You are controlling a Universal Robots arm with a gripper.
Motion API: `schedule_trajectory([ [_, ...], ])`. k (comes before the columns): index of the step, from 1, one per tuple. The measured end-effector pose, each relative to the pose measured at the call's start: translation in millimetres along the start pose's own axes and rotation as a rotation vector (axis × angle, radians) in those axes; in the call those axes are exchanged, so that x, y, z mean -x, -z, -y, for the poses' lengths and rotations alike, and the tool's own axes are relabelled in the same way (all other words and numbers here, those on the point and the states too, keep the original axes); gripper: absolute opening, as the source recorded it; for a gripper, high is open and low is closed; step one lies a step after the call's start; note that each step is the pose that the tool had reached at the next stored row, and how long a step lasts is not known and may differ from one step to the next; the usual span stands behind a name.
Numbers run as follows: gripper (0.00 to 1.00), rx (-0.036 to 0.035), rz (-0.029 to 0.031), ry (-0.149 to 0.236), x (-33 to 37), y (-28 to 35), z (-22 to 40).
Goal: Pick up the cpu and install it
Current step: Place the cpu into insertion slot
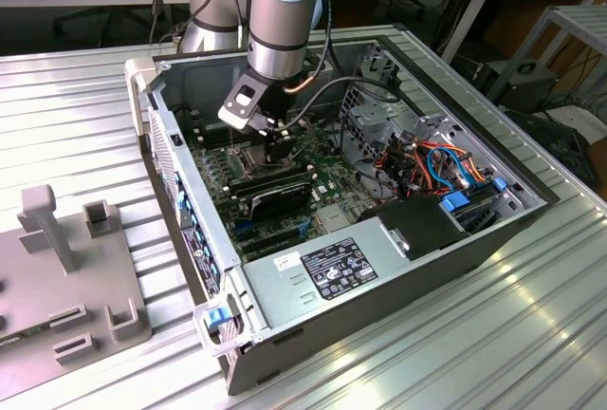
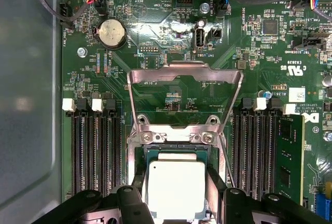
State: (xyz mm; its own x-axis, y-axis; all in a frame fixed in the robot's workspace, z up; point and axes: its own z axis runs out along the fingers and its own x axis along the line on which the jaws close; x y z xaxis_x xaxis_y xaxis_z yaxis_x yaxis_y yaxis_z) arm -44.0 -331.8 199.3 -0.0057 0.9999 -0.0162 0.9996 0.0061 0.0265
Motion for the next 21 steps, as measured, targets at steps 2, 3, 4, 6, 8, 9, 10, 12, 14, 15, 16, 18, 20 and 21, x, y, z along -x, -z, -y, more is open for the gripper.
schedule_trajectory([
  [2,0.55,0.0002,-0.0003,0.014,0.0,0.0,0.0],
  [3,0.55,0.0002,-0.0004,0.018,0.0,0.0,0.0],
  [4,0.55,0.0002,-0.0005,0.019,0.0,0.0,0.0],
  [6,0.55,0.0003,-0.0005,0.019,0.0,0.0,0.0],
  [8,0.55,0.0002,-0.0005,0.019,0.0,0.0,0.0],
  [9,0.55,0.0003,-0.0005,0.020,0.0,0.0,0.0],
  [10,0.55,0.0003,-0.0006,0.022,0.0,0.0,0.0],
  [12,0.55,0.0004,-0.0006,0.024,0.0,0.0,0.0],
  [14,0.55,0.0003,-0.0007,0.024,0.0,-0.1,0.0],
  [15,0.55,0.0003,-0.0006,0.024,0.1,-0.3,0.1],
  [16,0.55,0.0002,-0.0005,0.024,0.0,-0.6,0.0],
  [18,0.55,0.0002,-0.0004,0.024,0.0,-0.8,0.0],
  [20,0.55,0.0003,-0.0006,0.024,0.0,-0.9,0.0],
  [21,0.55,0.0003,-0.0006,0.024,0.0,-0.9,0.0],
])
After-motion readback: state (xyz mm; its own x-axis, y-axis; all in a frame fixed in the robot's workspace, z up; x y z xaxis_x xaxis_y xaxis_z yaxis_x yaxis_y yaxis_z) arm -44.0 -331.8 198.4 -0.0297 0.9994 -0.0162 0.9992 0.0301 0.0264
